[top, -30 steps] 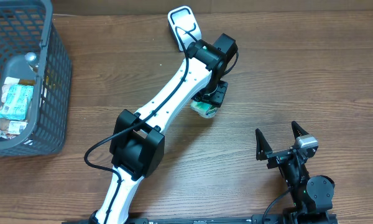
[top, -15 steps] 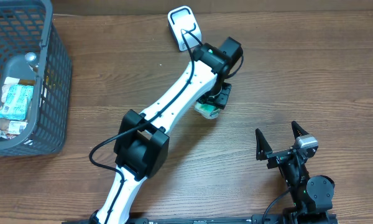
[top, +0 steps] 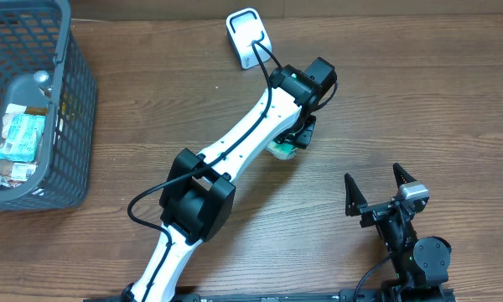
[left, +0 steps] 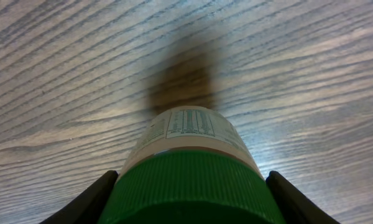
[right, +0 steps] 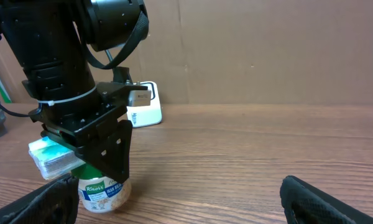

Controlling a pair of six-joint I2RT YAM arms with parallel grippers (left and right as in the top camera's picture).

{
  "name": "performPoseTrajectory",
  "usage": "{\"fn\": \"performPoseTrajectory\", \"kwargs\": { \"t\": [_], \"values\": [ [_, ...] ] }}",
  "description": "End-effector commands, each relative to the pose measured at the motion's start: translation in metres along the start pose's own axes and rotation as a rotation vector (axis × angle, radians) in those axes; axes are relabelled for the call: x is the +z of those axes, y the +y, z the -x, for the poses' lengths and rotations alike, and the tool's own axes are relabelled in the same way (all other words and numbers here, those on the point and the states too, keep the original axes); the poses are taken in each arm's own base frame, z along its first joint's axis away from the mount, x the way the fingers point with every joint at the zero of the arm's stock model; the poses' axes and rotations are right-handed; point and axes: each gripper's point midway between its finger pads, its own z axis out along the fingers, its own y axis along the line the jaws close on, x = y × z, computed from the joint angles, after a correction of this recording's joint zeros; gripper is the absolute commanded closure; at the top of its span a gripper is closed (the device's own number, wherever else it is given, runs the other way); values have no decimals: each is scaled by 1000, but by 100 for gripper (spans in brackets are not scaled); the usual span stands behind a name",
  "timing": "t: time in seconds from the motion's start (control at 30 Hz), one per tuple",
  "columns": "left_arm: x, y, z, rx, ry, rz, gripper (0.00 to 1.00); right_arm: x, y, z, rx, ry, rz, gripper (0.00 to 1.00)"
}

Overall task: Scan the item barcode
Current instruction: 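Hold the jar in front of the scanner with the left gripper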

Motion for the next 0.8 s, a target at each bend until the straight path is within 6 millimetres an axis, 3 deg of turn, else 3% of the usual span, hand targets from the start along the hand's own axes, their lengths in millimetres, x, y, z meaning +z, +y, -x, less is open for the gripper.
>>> {"fn": "performPoseTrajectory", "kwargs": {
  "t": [0.0,0.37,0.53,0.77],
  "values": [
    [9,1,-5,-8,10,30,85,0,-3,-2,-2,-3,-13,0],
    [12,2,-7,-5,17,37,79,0,-3,-2,-2,-3,-13,0],
    [13,6,-7,-5,15,56,70,0,-3,-2,-2,-3,-13,0],
    [15,6,-11,-4,28,55,45,0,-3,-2,-2,-3,-13,0]
  ]
}}
